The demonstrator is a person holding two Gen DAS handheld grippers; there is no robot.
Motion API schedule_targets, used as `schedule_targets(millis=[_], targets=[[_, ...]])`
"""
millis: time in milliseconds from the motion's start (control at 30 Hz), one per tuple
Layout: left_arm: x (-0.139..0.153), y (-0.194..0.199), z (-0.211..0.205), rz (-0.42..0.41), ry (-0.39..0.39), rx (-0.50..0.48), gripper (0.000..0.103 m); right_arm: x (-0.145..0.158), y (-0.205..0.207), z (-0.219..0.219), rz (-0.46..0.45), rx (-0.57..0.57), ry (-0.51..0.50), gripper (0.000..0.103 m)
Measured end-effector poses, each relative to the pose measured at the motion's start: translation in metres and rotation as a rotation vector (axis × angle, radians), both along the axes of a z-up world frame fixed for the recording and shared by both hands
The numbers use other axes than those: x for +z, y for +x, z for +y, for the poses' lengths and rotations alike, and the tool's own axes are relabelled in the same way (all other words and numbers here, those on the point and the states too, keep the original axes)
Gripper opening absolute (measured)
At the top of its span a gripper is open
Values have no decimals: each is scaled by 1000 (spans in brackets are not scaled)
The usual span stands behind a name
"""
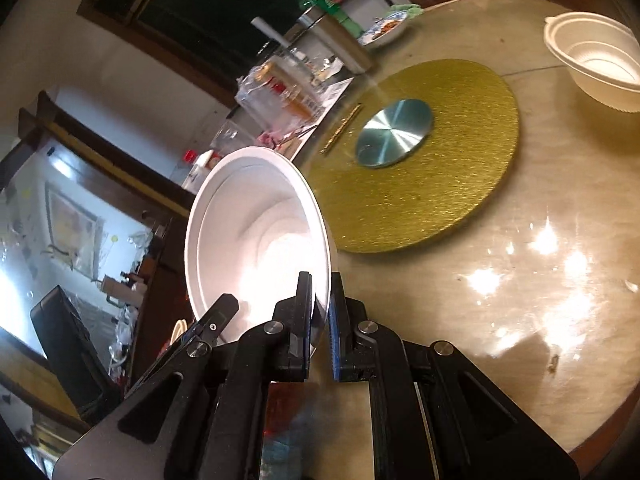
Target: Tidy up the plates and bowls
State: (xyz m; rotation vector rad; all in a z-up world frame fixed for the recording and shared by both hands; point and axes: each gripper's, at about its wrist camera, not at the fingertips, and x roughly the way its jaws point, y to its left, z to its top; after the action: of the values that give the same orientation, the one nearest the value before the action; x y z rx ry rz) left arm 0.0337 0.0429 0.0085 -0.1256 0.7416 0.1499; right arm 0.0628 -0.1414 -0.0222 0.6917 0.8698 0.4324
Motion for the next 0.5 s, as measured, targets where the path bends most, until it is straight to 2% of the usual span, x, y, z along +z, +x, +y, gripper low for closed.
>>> schedule_targets(millis=[500], targets=[[31,-29,24,-94,-23,32,14,38,-14,24,-100,52,-21,7]])
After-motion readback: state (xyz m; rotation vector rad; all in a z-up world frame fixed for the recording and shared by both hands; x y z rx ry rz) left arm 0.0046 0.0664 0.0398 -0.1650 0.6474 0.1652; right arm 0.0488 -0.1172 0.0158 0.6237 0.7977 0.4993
